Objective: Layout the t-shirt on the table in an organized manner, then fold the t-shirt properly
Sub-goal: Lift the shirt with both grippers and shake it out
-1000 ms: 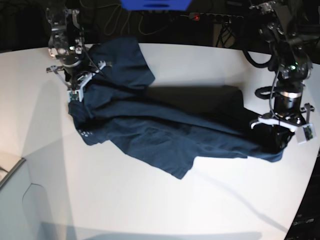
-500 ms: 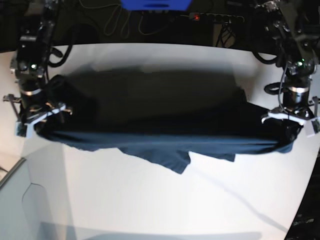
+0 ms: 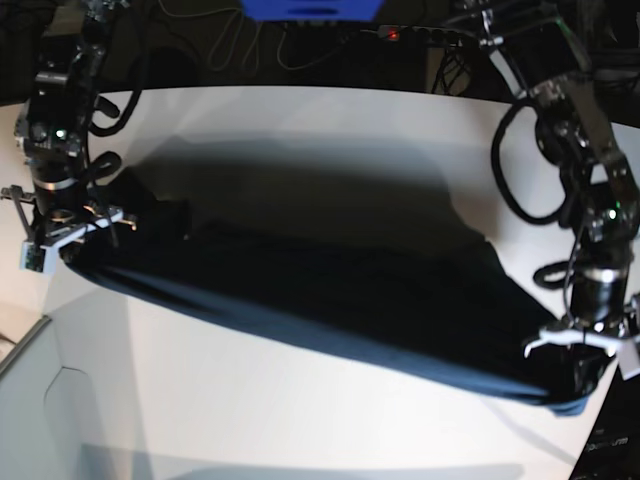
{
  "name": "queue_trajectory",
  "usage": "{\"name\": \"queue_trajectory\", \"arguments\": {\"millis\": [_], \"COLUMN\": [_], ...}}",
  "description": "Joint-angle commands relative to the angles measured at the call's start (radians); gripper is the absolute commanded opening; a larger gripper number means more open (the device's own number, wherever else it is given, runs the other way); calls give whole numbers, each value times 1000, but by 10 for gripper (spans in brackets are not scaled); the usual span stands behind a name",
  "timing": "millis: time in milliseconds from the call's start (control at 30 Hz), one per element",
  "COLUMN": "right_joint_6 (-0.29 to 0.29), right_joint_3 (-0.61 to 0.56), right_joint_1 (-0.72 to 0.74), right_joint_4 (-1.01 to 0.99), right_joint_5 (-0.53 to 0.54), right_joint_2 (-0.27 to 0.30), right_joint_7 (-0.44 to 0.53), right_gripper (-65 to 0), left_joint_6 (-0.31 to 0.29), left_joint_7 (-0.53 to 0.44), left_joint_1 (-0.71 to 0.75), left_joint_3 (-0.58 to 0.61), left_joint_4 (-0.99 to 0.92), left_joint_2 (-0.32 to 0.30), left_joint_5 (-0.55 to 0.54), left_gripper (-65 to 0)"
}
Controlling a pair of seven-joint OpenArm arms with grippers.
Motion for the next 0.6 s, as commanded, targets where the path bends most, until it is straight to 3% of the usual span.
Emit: {"name": "queue_trajectory", "arguments": {"millis": [0, 333, 433, 567], "right_joint_6": [-5, -3, -3, -3], "right_joint_3": [8, 0, 0, 0], "right_joint_1": [6, 137, 151, 65], "right_joint_4": [20, 21, 52, 92], "right_joint_5": [-11, -11, -11, -11], "right_joint_2": [15, 13, 13, 12], "right_joint_7": [27, 27, 16, 16], "right_gripper": [-650, -650, -650, -650], "left_joint_6": [14, 14, 17, 15], "left_joint_7": [-35, -34, -15, 97], "left_joint_1": [-42, -68, -3, 149], "left_joint_3": [4, 14, 6, 4], "left_joint_4": [1, -60, 4, 98], "left_joint_2": [-10, -9, -9, -9], "left_joint_5": [-2, -8, -8, -8], "left_gripper": [-649, -649, -649, -649]}}
